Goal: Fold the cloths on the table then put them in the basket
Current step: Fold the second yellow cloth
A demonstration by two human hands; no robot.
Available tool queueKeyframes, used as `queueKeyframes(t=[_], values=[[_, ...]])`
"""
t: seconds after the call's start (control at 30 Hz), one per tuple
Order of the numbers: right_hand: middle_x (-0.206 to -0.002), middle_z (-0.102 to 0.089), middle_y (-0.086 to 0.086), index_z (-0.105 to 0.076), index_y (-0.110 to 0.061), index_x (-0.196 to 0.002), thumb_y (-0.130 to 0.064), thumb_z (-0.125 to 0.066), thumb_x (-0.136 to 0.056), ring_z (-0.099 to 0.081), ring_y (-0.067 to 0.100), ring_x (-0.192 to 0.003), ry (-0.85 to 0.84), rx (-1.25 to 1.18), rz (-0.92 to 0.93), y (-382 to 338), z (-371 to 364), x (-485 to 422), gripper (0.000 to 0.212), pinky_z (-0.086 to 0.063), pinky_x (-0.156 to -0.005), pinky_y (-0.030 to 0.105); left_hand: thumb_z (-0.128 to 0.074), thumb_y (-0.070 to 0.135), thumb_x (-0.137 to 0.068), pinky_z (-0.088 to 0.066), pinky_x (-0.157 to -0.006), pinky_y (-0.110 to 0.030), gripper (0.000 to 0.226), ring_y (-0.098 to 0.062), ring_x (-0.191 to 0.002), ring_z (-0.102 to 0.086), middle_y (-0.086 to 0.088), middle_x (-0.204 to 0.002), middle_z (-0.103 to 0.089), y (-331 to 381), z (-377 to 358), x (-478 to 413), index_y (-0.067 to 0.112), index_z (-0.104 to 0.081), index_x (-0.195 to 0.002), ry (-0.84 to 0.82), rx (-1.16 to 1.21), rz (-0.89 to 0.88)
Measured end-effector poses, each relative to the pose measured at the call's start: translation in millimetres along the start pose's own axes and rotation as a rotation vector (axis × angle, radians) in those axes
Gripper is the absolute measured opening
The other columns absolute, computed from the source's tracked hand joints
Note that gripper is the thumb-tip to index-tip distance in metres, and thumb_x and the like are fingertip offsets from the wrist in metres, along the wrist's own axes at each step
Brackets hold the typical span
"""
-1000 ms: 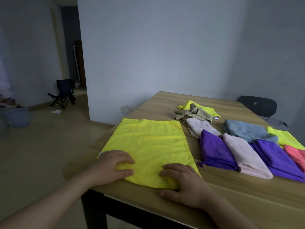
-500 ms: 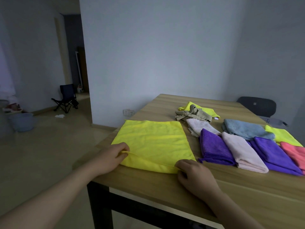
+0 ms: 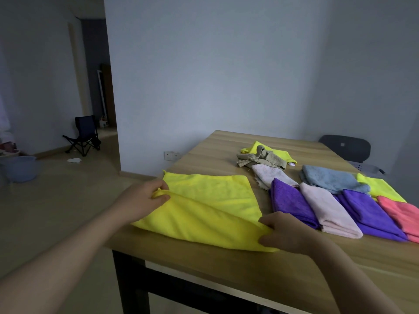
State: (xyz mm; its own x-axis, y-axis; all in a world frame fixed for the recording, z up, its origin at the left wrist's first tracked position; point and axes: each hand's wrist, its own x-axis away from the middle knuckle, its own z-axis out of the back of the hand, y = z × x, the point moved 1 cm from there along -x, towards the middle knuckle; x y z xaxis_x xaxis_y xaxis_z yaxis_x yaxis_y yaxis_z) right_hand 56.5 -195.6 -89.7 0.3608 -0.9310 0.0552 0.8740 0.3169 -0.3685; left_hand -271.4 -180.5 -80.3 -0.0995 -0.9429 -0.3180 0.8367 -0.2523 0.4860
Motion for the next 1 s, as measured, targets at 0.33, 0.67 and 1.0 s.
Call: queueKeyframes(t=[0.33, 0.67, 1.0], values=[[-0.071, -0.054, -0.008, -0.064, -0.016, -0.109, -0.013, -0.051, -0.092, -0.047, 0.008, -0.062, 0.583, -0.418, -0.303, 15.5, 8.6, -61.7, 0.021, -0.032, -0.048, 0.02, -0.046, 0.012, -0.093, -0.047, -0.088, -0.037, 0.028, -0.022, -0.112, -0.053, -0.001, -0.125, -0.058, -16.0, -11.4, -65.2, 0.021, -0.061, -0.115, 0.106, -0.162, 0.127], [-0.095, -0.057, 0.001, -0.044, -0.015, -0.136, -0.021, -0.042, -0.096, -0.048, 0.009, -0.067, 0.718, -0.639, -0.42, 16.2, 7.3, -150.1, 0.04, -0.036, -0.052, 0.023, -0.046, 0.018, -0.093, -0.05, -0.074, -0.038, 0.024, -0.029, -0.098, -0.056, -0.006, -0.108, -0.062, -38.7, -55.4, -137.8, 0.021, -0.063, -0.109, 0.366, -0.145, 0.271], [-0.099, -0.064, 0.007, -0.046, -0.016, -0.127, -0.017, -0.048, -0.09, -0.056, 0.022, -0.081, 0.562, -0.216, -0.43, 25.5, -23.5, -168.3, 0.037, -0.042, -0.066, 0.029, -0.045, 0.03, -0.094, -0.044, -0.083, -0.033, 0.021, -0.025, -0.105, -0.054, 0.0, -0.116, -0.061, -61.3, -97.9, -149.5, 0.031, -0.058, -0.111, 0.228, -0.304, 0.318]])
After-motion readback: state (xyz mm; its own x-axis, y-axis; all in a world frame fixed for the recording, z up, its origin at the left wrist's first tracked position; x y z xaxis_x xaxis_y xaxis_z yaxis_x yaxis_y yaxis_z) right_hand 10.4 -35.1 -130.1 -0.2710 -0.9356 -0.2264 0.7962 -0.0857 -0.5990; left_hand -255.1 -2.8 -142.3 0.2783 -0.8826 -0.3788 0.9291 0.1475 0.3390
